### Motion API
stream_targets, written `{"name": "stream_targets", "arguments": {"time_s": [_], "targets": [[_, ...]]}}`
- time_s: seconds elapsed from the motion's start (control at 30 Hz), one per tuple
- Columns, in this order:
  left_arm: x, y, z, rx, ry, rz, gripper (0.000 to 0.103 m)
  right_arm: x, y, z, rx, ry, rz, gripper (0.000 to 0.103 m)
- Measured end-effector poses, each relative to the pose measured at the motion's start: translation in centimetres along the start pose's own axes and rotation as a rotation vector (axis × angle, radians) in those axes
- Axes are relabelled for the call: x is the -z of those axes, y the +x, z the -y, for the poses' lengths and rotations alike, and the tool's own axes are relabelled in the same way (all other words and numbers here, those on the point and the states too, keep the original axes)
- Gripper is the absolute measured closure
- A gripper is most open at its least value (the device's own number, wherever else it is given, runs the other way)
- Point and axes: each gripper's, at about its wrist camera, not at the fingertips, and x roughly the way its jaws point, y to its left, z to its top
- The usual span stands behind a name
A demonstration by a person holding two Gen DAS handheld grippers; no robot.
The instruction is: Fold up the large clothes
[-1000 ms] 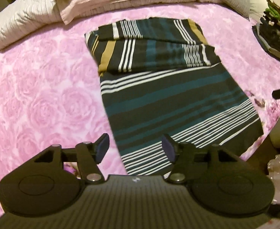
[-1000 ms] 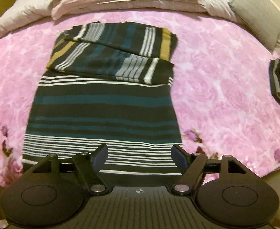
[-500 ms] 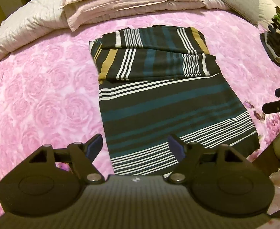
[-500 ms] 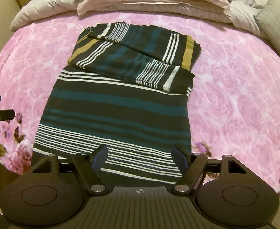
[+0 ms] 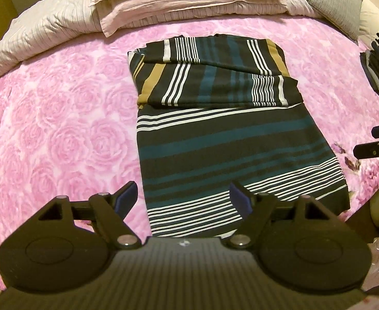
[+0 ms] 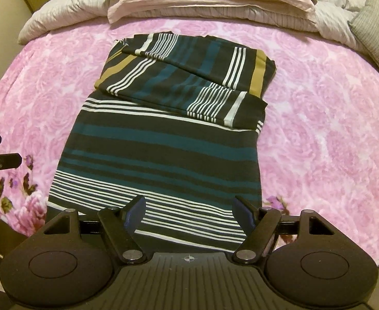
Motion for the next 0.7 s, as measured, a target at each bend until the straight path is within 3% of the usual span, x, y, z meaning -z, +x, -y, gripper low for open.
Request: {"name": "stream_targets", "arguments": {"time_s": [0.7], "targets": [[0.6,1.7,0.1,0.018,-0.008,-0.045,0.027,1.3,1.6,-0.4,-0.002,-0.001,-0.045,0.032]]}}
